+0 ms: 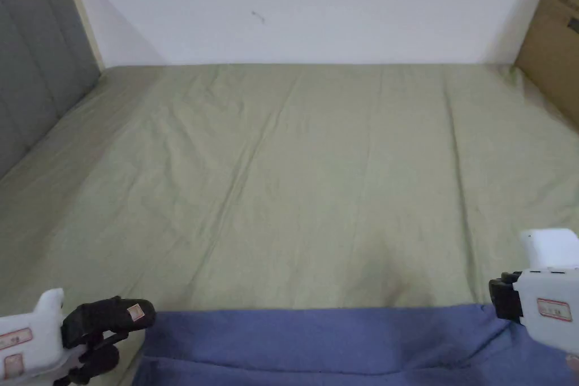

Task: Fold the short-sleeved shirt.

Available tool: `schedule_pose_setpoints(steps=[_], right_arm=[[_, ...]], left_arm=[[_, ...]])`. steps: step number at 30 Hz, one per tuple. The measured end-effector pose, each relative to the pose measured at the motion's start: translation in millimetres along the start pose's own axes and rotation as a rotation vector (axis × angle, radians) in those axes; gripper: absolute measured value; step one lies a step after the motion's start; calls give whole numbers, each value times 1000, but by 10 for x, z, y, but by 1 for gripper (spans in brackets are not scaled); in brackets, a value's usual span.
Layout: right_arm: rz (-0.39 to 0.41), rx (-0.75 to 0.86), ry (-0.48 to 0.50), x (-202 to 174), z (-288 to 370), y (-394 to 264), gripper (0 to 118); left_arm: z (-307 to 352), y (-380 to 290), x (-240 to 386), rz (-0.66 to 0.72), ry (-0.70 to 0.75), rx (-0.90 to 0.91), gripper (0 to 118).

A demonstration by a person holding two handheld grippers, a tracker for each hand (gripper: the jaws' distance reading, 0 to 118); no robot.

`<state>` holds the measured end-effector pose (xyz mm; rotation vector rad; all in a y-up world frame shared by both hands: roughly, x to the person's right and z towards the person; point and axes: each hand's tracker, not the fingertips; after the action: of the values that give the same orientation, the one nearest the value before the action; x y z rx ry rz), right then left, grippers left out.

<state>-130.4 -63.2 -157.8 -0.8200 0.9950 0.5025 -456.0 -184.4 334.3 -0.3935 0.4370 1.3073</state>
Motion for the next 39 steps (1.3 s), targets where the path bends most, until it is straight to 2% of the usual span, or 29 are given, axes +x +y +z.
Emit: schedule_pose_setpoints(steps=[4, 6, 7, 9, 10, 11, 12, 13, 14, 17, 20, 21, 23, 24, 25, 26, 27, 29, 32, 37, 38, 39], right_arm=[[-23, -31, -3, 3, 9, -9, 2], [-33, -43, 6, 6, 8, -4, 2], [-32, -45, 5, 25, 2, 3, 2], [-17, -49, -5, 4, 11, 14, 2], [-8, -54, -3, -4, 11, 19, 2], [-5, -57, -2, -26, 28, 21, 2], [-3, -59, 2, -36, 31, 23, 2], [-9, -63, 12, -41, 32, 25, 2], [-20, -66, 26, -45, 32, 27, 2], [-21, -68, 42, -62, 16, 36, 2], [-10, -62, 48, -73, 67, 55, 2], [-8, -57, 48, -61, 79, 59, 2], [7, -48, 26, -55, 72, 62, 2], [18, -45, 16, -53, 74, 59, 2], [35, -40, 8, -55, 80, 51, 2], [42, -38, 9, -54, 84, 38, 2], [44, -38, 17, -54, 70, 30, 2], [28, -39, 41, -18, 74, 15, 2], [6, -29, 51, 67, 82, -23, 2], [-14, -18, 59, 171, 108, -44, 2], [-17, -15, 57, 186, 113, -43, 2], [-21, -11, 58, 200, 118, -39, 2]], left_arm=[[-396, -190, -389, 180, -234, -141, 118], [-469, -219, -370, 102, -345, -103, 118], [-506, -212, -361, 62, -337, -100, 118], [-543, -216, -410, 80, -319, -55, 117], [-519, -186, -472, 98, -305, -35, 109], [-533, -179, -537, 117, -231, -20, 86], [-602, -191, -606, 124, -65, -39, 26], [-632, -235, -678, 123, -35, -45, 3], [-572, -244, -566, 127, -188, 3, 3], [-537, -192, -386, 38, -48, -17, 3], [-294, -102, -40, -117, 135, 37, 3], [-194, -93, 160, -224, 226, 55, 3], [-85, -189, 612, -520, 544, 95, 3], [-44, -230, 789, -659, 750, 128, 3], [-97, -255, 840, -735, 918, 153, 3], [-136, -262, 899, -769, 1026, 173, 4], [-114, -238, 921, -722, 1010, 182, 4], [-151, -240, 1031, -567, 702, 165, 4], [-412, -404, 1348, -464, 463, 93, 4], [-1360, -940, 1925, -481, 313, -110, 5], [-1512, -936, 1950, -486, 296, -152, 9], [-1686, -1007, 2021, -495, 289, -190, 25]])
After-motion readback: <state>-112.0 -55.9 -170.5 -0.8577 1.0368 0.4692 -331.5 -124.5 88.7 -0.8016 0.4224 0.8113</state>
